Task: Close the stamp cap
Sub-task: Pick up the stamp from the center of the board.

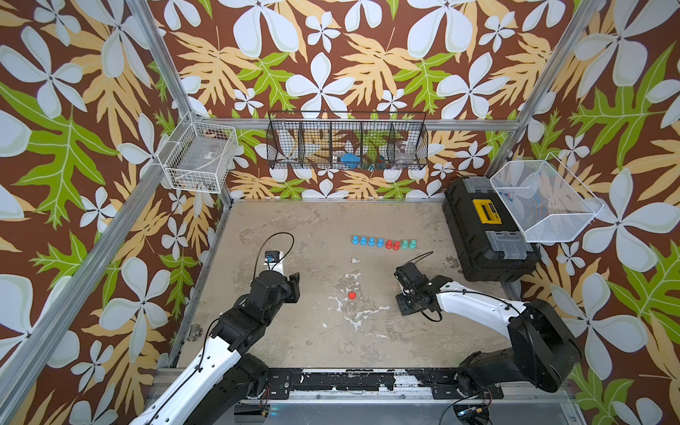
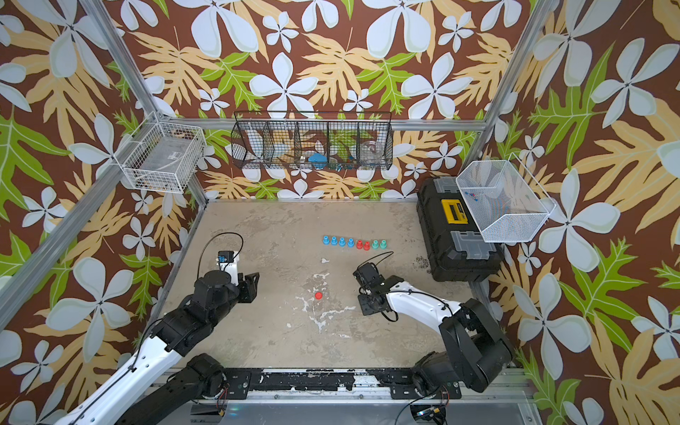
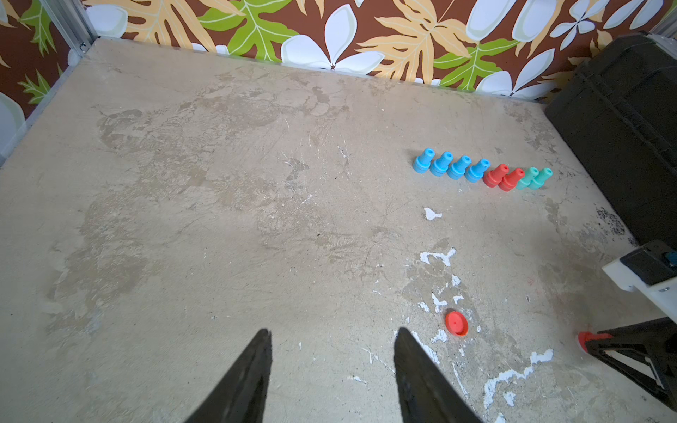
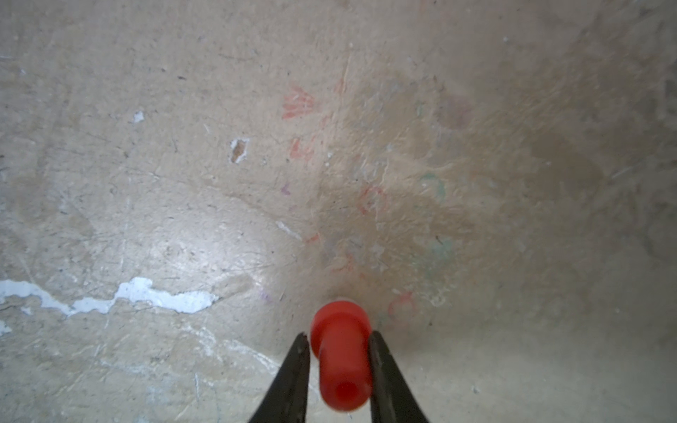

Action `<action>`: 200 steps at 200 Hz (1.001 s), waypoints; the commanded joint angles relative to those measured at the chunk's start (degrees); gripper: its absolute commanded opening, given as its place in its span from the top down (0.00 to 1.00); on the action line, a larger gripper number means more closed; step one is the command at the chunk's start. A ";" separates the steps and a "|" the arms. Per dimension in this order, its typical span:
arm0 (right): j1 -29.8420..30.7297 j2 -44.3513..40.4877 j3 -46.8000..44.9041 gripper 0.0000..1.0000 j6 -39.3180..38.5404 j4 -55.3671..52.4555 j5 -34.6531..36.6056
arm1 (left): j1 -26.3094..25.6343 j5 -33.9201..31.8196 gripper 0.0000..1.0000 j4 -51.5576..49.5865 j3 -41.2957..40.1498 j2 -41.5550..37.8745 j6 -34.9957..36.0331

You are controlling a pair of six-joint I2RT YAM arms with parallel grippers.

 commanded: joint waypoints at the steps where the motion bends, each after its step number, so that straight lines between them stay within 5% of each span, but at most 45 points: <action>1: 0.06 0.07 -0.05 0.71 0.19 0.02 0.00 | 0.09 -0.01 0.44 0.70 -0.11 0.07 0.27; 121: 0.78 -1.49 2.37 0.81 -0.17 -0.99 -0.97 | 0.09 -0.03 0.44 0.70 -0.02 0.31 0.27; 200: 9.10 7.51 17.39 0.81 -0.28 -4.30 1.05 | 0.08 -0.12 0.44 0.70 -0.10 0.22 0.18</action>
